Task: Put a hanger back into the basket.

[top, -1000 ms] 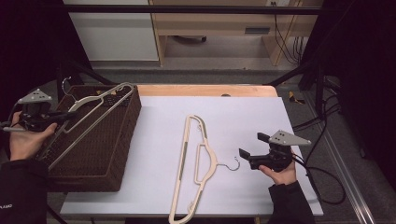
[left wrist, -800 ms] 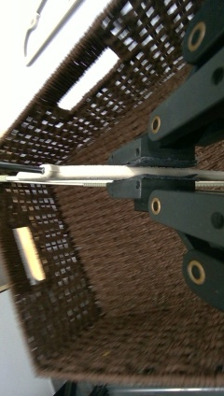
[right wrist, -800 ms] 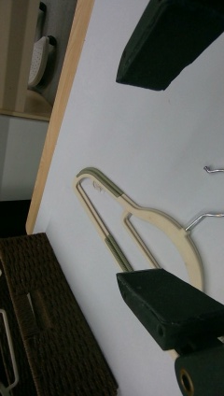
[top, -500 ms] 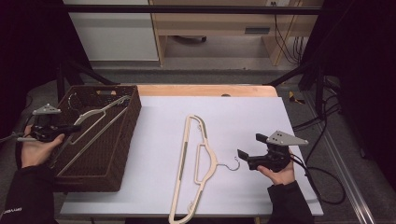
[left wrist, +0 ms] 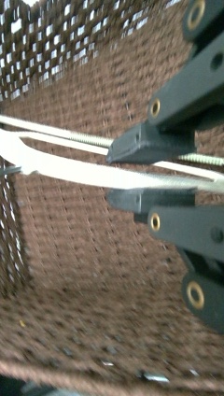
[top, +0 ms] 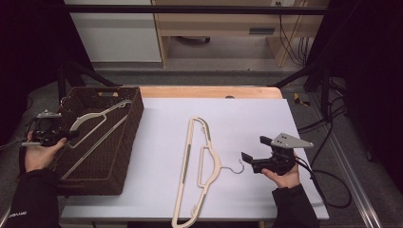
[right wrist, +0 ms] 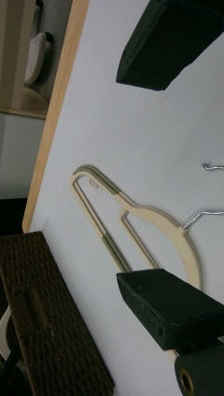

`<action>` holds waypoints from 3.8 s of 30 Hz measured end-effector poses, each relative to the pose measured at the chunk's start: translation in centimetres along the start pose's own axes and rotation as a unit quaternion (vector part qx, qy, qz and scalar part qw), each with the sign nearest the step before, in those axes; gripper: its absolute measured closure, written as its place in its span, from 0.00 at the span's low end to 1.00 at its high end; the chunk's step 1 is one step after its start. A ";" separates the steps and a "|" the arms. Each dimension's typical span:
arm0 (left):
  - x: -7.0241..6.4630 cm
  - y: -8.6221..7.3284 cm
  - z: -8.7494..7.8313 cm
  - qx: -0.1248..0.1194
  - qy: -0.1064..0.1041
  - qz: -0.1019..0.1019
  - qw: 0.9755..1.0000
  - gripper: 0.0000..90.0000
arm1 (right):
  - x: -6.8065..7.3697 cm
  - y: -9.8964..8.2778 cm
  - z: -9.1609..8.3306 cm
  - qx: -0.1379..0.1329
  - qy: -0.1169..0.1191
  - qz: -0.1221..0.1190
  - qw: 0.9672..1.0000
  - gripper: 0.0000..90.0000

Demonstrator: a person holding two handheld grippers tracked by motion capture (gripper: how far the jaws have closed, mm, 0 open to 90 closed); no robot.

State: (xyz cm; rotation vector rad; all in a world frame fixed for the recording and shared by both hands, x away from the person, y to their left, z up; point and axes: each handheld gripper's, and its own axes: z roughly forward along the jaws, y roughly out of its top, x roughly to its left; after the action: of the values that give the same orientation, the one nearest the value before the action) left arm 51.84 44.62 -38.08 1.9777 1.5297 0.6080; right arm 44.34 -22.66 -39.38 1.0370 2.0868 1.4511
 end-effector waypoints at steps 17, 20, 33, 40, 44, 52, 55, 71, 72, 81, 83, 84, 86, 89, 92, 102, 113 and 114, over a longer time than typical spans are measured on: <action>1.1 -0.8 1.2 0.055 0.033 -0.071 0.995 0.48 | 0.0 0.0 0.0 0.002 0.000 0.000 1.000 0.07; 0.8 -0.6 0.4 0.042 0.037 -0.063 0.996 0.42 | 0.0 0.0 0.0 0.001 0.001 -0.001 1.000 0.07; -4.3 0.9 -6.3 -0.130 -0.031 -0.014 0.991 0.24 | 0.0 0.1 -0.4 -0.010 0.001 0.002 1.000 0.06; -9.2 0.4 -8.8 -0.220 -0.079 0.013 0.972 0.14 | 0.0 0.1 -0.8 -0.016 0.005 0.003 1.000 0.07; -11.2 0.3 -9.1 -0.240 -0.101 0.026 0.965 0.10 | 0.1 0.0 -0.6 -0.011 0.007 -0.001 1.000 0.07; -17.1 -0.8 -7.4 -0.258 -0.154 0.058 0.952 0.07 | 0.1 -0.2 -0.3 -0.008 0.011 -0.004 1.000 0.08; -18.4 -1.2 -6.9 -0.263 -0.160 0.066 0.949 0.07 | 0.1 -0.3 -0.2 -0.007 0.013 -0.004 1.000 0.08; -24.5 -4.1 -2.7 -0.209 -0.213 0.116 0.947 0.07 | 0.8 -1.3 1.9 0.024 0.027 -0.015 0.999 0.14; -24.6 -4.3 -2.4 -0.206 -0.218 0.114 0.947 0.08 | 0.9 -1.5 2.2 0.031 0.026 -0.014 0.999 0.15; -25.3 -5.1 -0.4 -0.169 -0.227 0.121 0.952 0.07 | 1.2 -2.8 4.1 0.063 0.035 -0.016 0.997 0.27; -25.2 -5.2 -0.2 -0.168 -0.226 0.119 0.952 0.07 | 1.1 -3.5 4.8 0.074 0.037 -0.011 0.997 0.31; -25.2 -5.2 -0.2 -0.168 -0.226 0.119 0.952 0.07 | 1.1 -3.5 4.8 0.074 0.037 -0.011 0.997 0.31; -25.3 -5.2 -0.1 -0.165 -0.226 0.119 0.953 0.07 | 1.1 -4.1 5.5 0.089 0.034 -0.010 0.995 0.35; -25.4 -5.3 0.0 -0.163 -0.223 0.124 0.953 0.08 | 1.1 -5.0 6.3 0.113 0.034 -0.013 0.993 0.42; -25.6 -5.4 0.0 -0.163 -0.223 0.127 0.953 0.08 | 1.0 -5.5 6.8 0.130 0.035 -0.017 0.991 0.48; -25.7 -5.5 0.0 -0.163 -0.221 0.129 0.953 0.09 | 1.1 -6.4 7.5 0.164 0.041 -0.022 0.985 0.66; -25.8 -5.7 0.2 -0.158 -0.222 0.133 0.953 0.10 | 1.2 -6.5 7.5 0.182 0.047 -0.037 0.981 0.89; -25.9 -5.7 0.2 -0.157 -0.222 0.133 0.953 0.10 | 1.2 -6.5 7.5 0.182 0.047 -0.037 0.981 0.89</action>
State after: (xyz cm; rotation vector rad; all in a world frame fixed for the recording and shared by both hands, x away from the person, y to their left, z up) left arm 41.57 20.60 -42.43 1.9159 0.8486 0.4376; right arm 46.36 -18.24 -48.19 1.0224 2.4941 1.1252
